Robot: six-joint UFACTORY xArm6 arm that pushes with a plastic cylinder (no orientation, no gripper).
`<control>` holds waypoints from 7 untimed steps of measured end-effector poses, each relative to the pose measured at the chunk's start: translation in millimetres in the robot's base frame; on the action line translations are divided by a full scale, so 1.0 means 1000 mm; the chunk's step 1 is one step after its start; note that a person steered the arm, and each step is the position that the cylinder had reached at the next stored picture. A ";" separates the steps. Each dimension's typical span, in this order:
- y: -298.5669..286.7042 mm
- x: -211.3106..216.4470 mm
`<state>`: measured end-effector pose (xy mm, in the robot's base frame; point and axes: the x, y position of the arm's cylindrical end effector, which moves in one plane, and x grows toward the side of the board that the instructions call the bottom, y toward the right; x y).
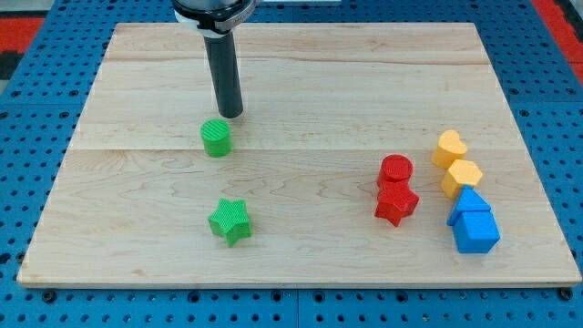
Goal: Place the green circle diagonally to the green star
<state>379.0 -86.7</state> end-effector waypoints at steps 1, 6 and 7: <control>-0.007 -0.002; -0.074 -0.007; -0.068 0.018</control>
<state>396.7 -154.8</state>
